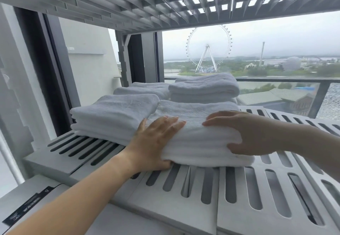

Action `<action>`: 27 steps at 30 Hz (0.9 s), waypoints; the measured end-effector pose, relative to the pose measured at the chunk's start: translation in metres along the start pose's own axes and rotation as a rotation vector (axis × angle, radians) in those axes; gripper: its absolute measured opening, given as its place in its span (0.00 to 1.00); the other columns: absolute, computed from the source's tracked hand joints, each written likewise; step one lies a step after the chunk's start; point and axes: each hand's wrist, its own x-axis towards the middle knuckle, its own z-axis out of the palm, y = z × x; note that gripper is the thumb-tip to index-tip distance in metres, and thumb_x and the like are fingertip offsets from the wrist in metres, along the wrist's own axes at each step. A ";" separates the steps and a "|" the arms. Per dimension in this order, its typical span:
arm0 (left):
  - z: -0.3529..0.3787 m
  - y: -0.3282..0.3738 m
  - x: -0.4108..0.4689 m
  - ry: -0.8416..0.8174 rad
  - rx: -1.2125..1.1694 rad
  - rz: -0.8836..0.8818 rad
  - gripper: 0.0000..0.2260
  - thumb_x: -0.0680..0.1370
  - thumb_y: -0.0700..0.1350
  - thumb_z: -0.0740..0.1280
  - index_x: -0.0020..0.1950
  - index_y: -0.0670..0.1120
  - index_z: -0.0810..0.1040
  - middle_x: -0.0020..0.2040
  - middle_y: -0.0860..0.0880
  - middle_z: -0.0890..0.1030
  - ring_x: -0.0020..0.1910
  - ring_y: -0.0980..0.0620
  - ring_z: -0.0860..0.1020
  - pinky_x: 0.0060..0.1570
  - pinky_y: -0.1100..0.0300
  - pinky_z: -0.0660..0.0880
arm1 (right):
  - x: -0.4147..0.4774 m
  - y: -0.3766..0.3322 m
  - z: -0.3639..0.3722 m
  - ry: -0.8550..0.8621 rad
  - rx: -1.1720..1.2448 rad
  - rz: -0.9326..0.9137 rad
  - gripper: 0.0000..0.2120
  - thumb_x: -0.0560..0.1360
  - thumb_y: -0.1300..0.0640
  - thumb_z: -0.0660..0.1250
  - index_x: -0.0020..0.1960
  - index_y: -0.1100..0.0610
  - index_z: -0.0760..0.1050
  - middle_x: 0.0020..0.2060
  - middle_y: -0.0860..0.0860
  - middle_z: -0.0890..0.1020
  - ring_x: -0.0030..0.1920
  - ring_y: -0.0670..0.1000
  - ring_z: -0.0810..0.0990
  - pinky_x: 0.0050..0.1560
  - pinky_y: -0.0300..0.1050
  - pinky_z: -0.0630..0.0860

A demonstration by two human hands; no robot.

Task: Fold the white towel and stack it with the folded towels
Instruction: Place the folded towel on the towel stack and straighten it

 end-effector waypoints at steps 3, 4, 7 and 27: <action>-0.003 -0.004 0.005 0.001 0.020 0.032 0.46 0.65 0.55 0.67 0.72 0.62 0.38 0.75 0.56 0.51 0.74 0.54 0.50 0.69 0.36 0.53 | 0.001 -0.001 -0.002 0.118 0.037 -0.006 0.30 0.63 0.59 0.62 0.65 0.46 0.70 0.61 0.38 0.72 0.62 0.38 0.68 0.63 0.29 0.60; -0.003 -0.005 0.006 0.007 0.023 0.039 0.46 0.65 0.54 0.67 0.72 0.61 0.37 0.75 0.56 0.50 0.74 0.54 0.50 0.69 0.36 0.54 | 0.002 -0.001 -0.003 0.153 0.039 -0.006 0.30 0.63 0.60 0.62 0.64 0.48 0.71 0.61 0.40 0.74 0.60 0.37 0.69 0.62 0.26 0.59; 0.002 -0.009 0.004 0.033 0.041 0.065 0.47 0.67 0.51 0.65 0.72 0.62 0.33 0.76 0.56 0.47 0.74 0.54 0.47 0.71 0.39 0.53 | 0.000 -0.001 -0.001 0.203 0.020 -0.004 0.30 0.62 0.60 0.59 0.64 0.48 0.72 0.60 0.40 0.75 0.60 0.35 0.69 0.61 0.22 0.56; -0.005 -0.014 0.025 0.064 0.122 0.092 0.39 0.71 0.51 0.68 0.73 0.60 0.47 0.71 0.54 0.61 0.69 0.50 0.62 0.67 0.51 0.61 | 0.019 -0.036 0.032 0.073 -0.588 0.176 0.47 0.61 0.36 0.66 0.71 0.50 0.46 0.66 0.48 0.64 0.64 0.53 0.65 0.57 0.55 0.68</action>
